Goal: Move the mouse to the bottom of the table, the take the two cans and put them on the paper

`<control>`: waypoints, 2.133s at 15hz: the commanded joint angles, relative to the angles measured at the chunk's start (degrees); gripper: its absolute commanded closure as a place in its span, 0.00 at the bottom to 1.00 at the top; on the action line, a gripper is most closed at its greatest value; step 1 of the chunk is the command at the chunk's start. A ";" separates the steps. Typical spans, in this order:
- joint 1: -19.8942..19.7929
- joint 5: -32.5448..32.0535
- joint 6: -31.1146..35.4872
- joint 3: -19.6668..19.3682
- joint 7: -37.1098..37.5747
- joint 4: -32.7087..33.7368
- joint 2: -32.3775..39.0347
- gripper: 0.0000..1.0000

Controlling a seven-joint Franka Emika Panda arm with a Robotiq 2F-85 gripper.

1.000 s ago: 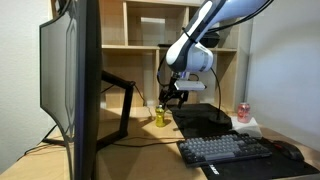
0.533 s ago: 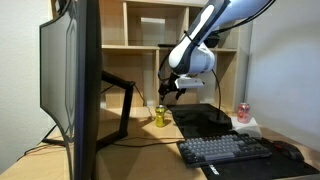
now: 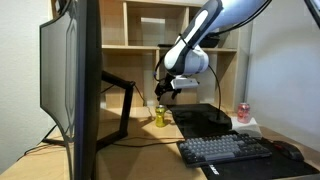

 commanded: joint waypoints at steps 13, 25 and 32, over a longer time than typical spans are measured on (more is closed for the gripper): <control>5.40 -1.50 -0.36 -5.45 6.48 17.24 13.42 0.00; 4.23 -0.12 -1.92 -4.72 7.44 18.04 15.69 0.00; 2.92 1.58 -2.84 -2.62 6.53 18.09 16.30 0.00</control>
